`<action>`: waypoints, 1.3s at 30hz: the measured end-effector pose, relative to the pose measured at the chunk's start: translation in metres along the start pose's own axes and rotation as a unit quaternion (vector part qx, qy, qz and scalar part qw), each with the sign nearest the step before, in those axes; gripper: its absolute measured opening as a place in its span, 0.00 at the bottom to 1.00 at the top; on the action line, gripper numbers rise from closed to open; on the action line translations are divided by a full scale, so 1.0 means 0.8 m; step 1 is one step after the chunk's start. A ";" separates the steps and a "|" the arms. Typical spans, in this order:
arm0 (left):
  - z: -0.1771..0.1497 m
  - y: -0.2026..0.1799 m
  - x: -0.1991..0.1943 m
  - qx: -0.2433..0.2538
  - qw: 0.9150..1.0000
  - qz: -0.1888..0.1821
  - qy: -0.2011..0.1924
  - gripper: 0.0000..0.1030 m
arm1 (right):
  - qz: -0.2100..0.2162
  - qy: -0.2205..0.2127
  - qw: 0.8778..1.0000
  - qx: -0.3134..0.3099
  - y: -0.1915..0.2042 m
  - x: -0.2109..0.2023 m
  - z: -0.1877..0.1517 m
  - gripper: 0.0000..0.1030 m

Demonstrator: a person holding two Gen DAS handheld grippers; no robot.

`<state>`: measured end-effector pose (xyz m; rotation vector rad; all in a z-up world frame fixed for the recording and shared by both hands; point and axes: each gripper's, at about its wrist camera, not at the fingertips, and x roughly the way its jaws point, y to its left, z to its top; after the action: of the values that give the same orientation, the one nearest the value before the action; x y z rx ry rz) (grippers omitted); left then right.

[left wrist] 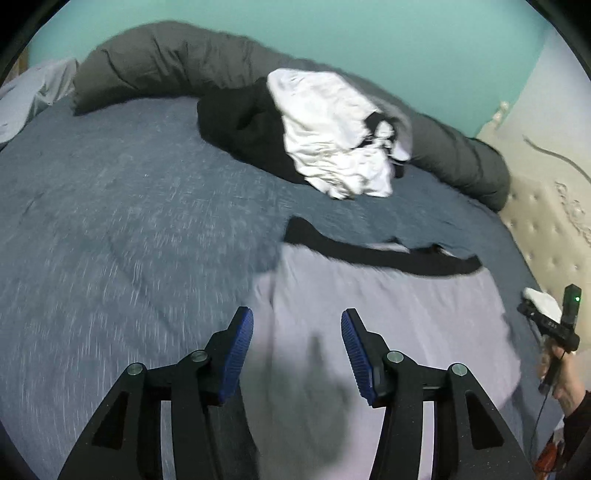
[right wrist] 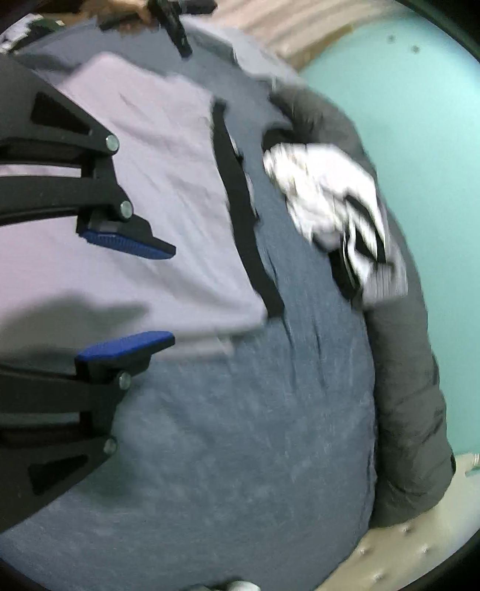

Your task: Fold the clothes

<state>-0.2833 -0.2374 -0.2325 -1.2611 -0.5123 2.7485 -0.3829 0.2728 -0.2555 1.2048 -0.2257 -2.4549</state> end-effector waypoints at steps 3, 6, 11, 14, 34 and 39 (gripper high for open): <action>-0.043 -0.023 -0.021 0.001 1.000 -0.014 -0.008 0.52 | 0.051 0.002 0.999 -0.019 0.048 -0.016 -0.036 0.35; -0.086 -0.033 -0.034 -0.020 0.999 -0.018 -0.019 0.52 | 0.088 0.018 0.995 -0.046 0.110 -0.027 -0.072 0.23; -0.146 -0.039 -0.031 -0.068 0.997 -0.026 -0.022 0.52 | 0.103 0.049 0.992 -0.058 0.187 -0.014 -0.110 0.16; -0.170 -0.046 -0.021 -0.066 0.997 -0.030 -0.021 0.53 | 0.096 0.069 0.992 -0.049 0.218 0.005 -0.128 0.14; -0.185 -0.059 -0.013 -0.018 0.999 -0.030 -0.015 0.55 | -0.009 0.062 0.997 -0.051 0.253 0.063 -0.138 0.13; -0.184 -0.057 -0.013 -0.021 0.999 -0.028 -0.014 0.56 | -0.018 0.087 0.995 -0.046 0.253 0.089 -0.126 0.13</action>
<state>-0.1695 -0.1574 -0.2993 -1.1985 -0.6012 2.7267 -0.2869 0.0623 -0.3057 1.3833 -0.0407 -2.3448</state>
